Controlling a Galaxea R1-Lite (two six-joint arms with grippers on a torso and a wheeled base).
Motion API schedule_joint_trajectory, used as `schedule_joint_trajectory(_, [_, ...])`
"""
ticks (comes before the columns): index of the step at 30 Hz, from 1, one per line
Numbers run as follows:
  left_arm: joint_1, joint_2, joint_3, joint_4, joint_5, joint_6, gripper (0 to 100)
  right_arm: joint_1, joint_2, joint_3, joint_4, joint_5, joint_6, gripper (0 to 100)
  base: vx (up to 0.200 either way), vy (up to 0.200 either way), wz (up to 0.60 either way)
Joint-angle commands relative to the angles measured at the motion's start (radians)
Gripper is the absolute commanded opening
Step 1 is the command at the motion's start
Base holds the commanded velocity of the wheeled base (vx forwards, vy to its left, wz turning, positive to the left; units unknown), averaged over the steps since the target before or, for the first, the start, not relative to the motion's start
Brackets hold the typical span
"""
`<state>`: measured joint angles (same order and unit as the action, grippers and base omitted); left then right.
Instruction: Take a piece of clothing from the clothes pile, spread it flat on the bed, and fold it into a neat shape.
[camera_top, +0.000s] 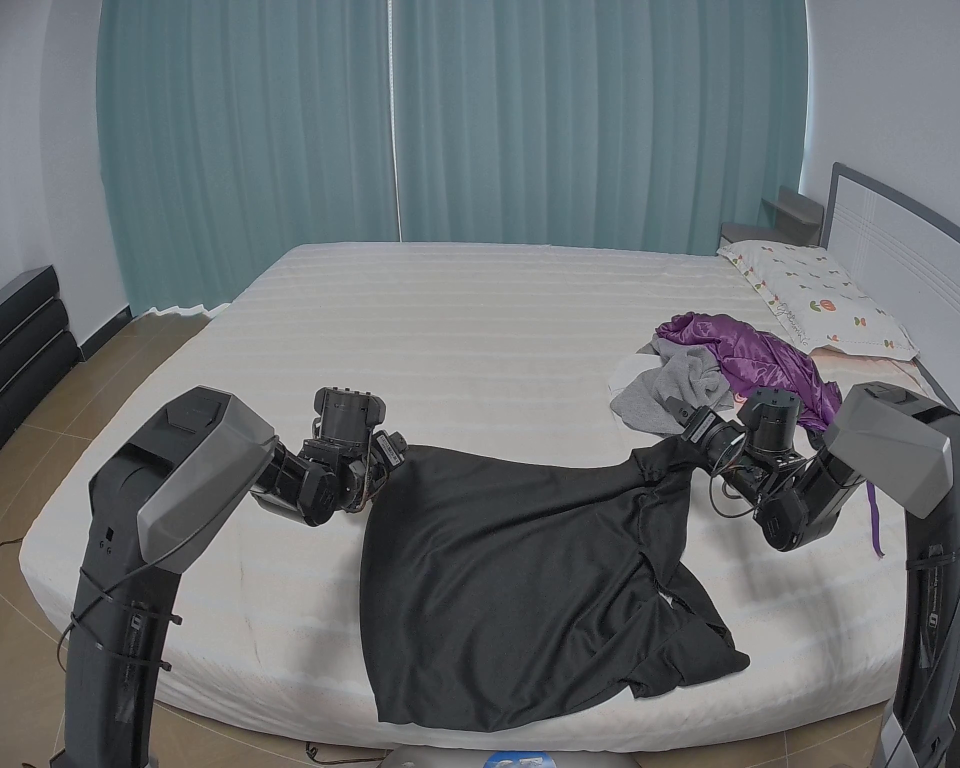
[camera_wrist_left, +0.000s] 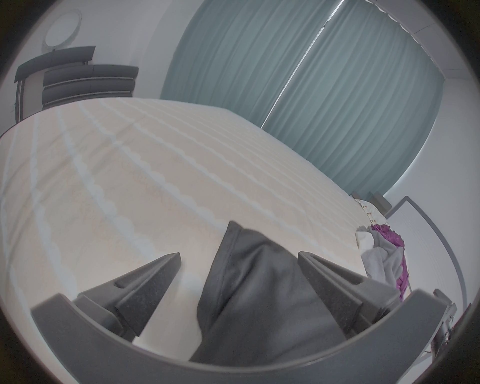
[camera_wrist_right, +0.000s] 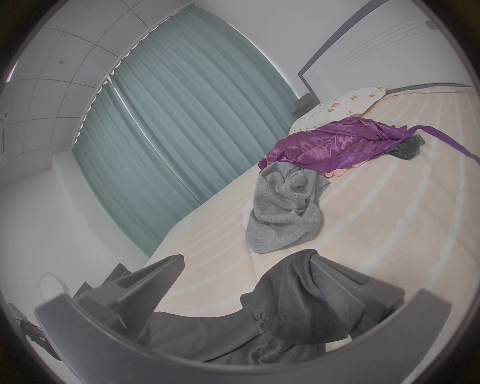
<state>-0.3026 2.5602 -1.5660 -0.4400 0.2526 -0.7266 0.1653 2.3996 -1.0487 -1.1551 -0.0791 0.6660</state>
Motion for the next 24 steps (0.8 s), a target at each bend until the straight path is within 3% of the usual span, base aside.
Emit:
schedule_joint_trajectory(1, [0.003, -0.172, 0.179, -0.005, -0.076, -0.048, 100, -0.029, -0.103, 0.045, 0.002, 0.048, 0.003, 100, 0.0, 0.0, 0.0])
schedule_joint_trajectory(6, [0.005, -0.279, 0.333, -0.008, -0.136, -0.119, 100, -0.03, -0.157, 0.105, -0.006, 0.061, 0.027, 100, 0.0, 0.0, 0.0])
schedule_joint_trajectory(7, [0.01, -0.327, 0.409, -0.016, -0.19, -0.137, 100, -0.038, -0.177, 0.102, 0.006, 0.061, 0.058, 100, 0.0, 0.0, 0.0])
schedule_joint_trajectory(10, [0.013, -0.377, 0.506, -0.032, -0.228, -0.162, 100, -0.035, -0.169, 0.125, 0.051, 0.068, 0.063, 100, 0.0, 0.0, 0.0])
schedule_joint_trajectory(13, [0.0, -0.397, 0.586, -0.071, -0.228, -0.191, 100, -0.03, -0.165, 0.167, 0.143, 0.093, 0.07, 100, 0.0, 0.0, 0.0])
schedule_joint_trajectory(18, [-0.018, -0.419, 0.701, -0.161, -0.23, -0.218, 100, -0.013, -0.155, 0.207, 0.153, 0.09, 0.053, 100, 0.0, 0.0, 0.0])
schedule_joint_trajectory(24, [-0.072, -0.416, 0.859, -0.329, -0.228, -0.261, 100, 0.102, -0.152, 0.251, 0.268, 0.067, -0.049, 100, 0.0, 0.0, 0.0])
